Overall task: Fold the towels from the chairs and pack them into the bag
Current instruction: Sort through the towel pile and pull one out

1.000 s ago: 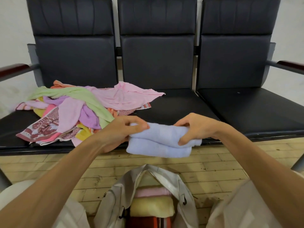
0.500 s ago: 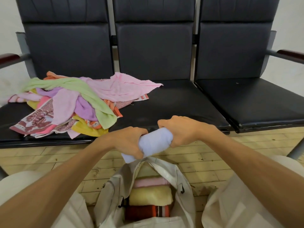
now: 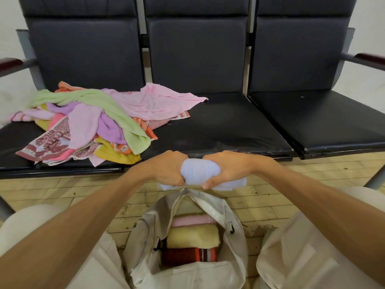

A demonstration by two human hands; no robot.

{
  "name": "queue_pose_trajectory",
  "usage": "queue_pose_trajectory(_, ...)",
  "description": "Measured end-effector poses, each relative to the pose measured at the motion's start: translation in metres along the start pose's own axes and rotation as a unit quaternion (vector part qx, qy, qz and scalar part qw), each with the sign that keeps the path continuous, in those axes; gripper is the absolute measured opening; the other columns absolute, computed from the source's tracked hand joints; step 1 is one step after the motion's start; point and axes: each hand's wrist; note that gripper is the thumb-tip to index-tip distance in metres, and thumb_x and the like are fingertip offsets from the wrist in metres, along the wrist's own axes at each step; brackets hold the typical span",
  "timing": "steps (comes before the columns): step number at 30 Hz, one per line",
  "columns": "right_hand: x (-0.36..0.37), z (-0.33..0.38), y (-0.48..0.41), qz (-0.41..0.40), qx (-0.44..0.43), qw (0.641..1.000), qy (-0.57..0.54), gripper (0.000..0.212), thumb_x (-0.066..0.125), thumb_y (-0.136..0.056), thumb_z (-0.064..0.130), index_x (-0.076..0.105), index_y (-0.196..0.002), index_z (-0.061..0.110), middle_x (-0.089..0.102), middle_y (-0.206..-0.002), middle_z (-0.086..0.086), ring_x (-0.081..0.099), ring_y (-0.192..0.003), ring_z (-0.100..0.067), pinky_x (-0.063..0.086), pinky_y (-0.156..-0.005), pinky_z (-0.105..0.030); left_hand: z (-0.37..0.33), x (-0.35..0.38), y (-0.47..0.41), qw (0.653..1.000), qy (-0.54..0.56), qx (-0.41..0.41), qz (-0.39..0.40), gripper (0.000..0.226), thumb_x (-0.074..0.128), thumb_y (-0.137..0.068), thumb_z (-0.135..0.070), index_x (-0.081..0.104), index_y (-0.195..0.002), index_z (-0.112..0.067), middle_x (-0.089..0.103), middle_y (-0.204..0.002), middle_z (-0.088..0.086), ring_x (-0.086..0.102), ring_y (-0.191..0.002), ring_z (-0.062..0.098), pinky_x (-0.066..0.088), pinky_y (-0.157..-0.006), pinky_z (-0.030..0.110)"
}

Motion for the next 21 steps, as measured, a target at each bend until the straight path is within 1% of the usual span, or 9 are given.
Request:
queue_pose_trajectory(2,0.004,0.002,-0.005,0.001,0.011,0.999,-0.041,0.037,0.067,-0.085,0.05,0.055,-0.111,0.026,0.059,-0.098,0.012,0.057,-0.093,-0.013,0.044,-0.078,-0.022,-0.004,0.0,0.002,0.999,-0.023,0.018,-0.019,0.021,0.066,-0.071,-0.016,0.049,-0.081,-0.023,0.058,-0.078,-0.004,0.056,-0.074,0.022,0.046,-0.061,0.03)
queue_pose_trajectory(4,0.006,0.005,-0.009,0.008,0.016,0.998,-0.064,0.04,0.073,-0.083,0.041,0.057,-0.116,0.024,0.06,-0.103,0.011,0.056,-0.095,-0.012,0.044,-0.079,-0.021,-0.007,0.003,0.004,0.999,-0.036,0.016,-0.027,0.024,0.064,-0.073,-0.018,0.043,-0.08,-0.027,0.053,-0.075,-0.009,0.053,-0.074,0.02,0.043,-0.062,0.032)
queue_pose_trajectory(7,0.018,0.002,-0.019,0.029,0.033,0.993,-0.109,0.051,0.074,-0.083,0.031,0.055,-0.129,0.022,0.061,-0.122,0.003,0.058,-0.109,-0.019,0.048,-0.095,-0.034,0.001,0.012,0.001,0.997,-0.069,0.009,-0.024,0.032,0.067,-0.075,-0.03,0.05,-0.101,-0.024,0.06,-0.096,-0.004,0.058,-0.087,0.024,0.05,-0.071,0.038)
queue_pose_trajectory(11,0.051,-0.013,-0.033,0.057,0.073,0.983,-0.158,0.059,0.073,-0.085,0.031,0.048,-0.137,0.021,0.056,-0.126,0.002,0.055,-0.113,-0.02,0.046,-0.1,-0.038,0.02,0.039,-0.021,0.998,-0.048,-0.028,0.039,0.041,0.074,-0.069,-0.036,0.053,-0.101,-0.023,0.062,-0.099,-0.001,0.059,-0.085,0.022,0.053,-0.073,0.038)
queue_pose_trajectory(13,0.072,-0.026,-0.033,0.065,0.088,0.979,-0.174,0.056,0.071,-0.087,0.028,0.047,-0.136,0.019,0.056,-0.117,0.005,0.053,-0.102,-0.012,0.045,-0.09,-0.027,0.03,0.067,-0.035,0.996,-0.018,-0.042,0.071,0.047,0.078,-0.067,-0.034,0.058,-0.107,-0.021,0.064,-0.102,0.0,0.061,-0.089,0.021,0.055,-0.077,0.038)
queue_pose_trajectory(15,0.111,-0.04,-0.05,0.062,0.132,0.975,-0.165,0.045,0.071,-0.087,0.026,0.053,-0.128,0.02,0.053,-0.098,0.019,0.052,-0.082,0.001,0.041,-0.074,-0.011,0.041,0.1,-0.046,0.991,0.06,-0.07,0.098,0.055,0.082,-0.063,-0.032,0.059,-0.111,-0.022,0.065,-0.103,-0.002,0.063,-0.09,0.018,0.057,-0.079,0.037)
queue_pose_trajectory(17,0.157,-0.06,-0.055,0.144,0.181,0.961,-0.148,0.032,0.069,-0.088,0.018,0.058,-0.118,0.019,0.054,-0.097,0.023,0.055,-0.083,0.007,0.044,-0.076,-0.007,0.055,0.132,-0.057,0.982,0.107,-0.091,0.125,0.064,0.085,-0.06,-0.029,0.056,-0.117,-0.021,0.065,-0.106,-0.003,0.062,-0.093,0.016,0.056,-0.081,0.034)
queue_pose_trajectory(19,0.179,-0.07,-0.064,0.152,0.277,0.935,-0.159,0.047,0.071,-0.085,0.021,0.054,-0.128,0.015,0.056,-0.116,0.016,0.056,-0.102,0.001,0.047,-0.092,-0.019,0.07,0.163,-0.068,0.976,0.11,-0.1,0.162,0.079,0.085,-0.061,-0.023,0.049,-0.131,-0.019,0.06,-0.116,-0.001,0.06,-0.102,0.017,0.055,-0.085,0.034)
queue_pose_trajectory(21,0.193,-0.084,-0.073,0.124,0.214,0.939,-0.24,0.064,0.074,-0.08,0.035,0.047,-0.136,0.023,0.054,-0.132,0.004,0.053,-0.111,-0.013,0.047,-0.099,-0.034,0.084,0.187,-0.076,0.972,0.096,-0.126,0.172,0.085,0.078,-0.071,-0.016,0.033,-0.143,-0.017,0.045,-0.136,0.005,0.049,-0.12,0.023,0.05,-0.094,0.034)
Point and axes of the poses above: each hand's wrist, its own y-axis away from the middle knuckle, its own x-axis out of the palm, z = x × y
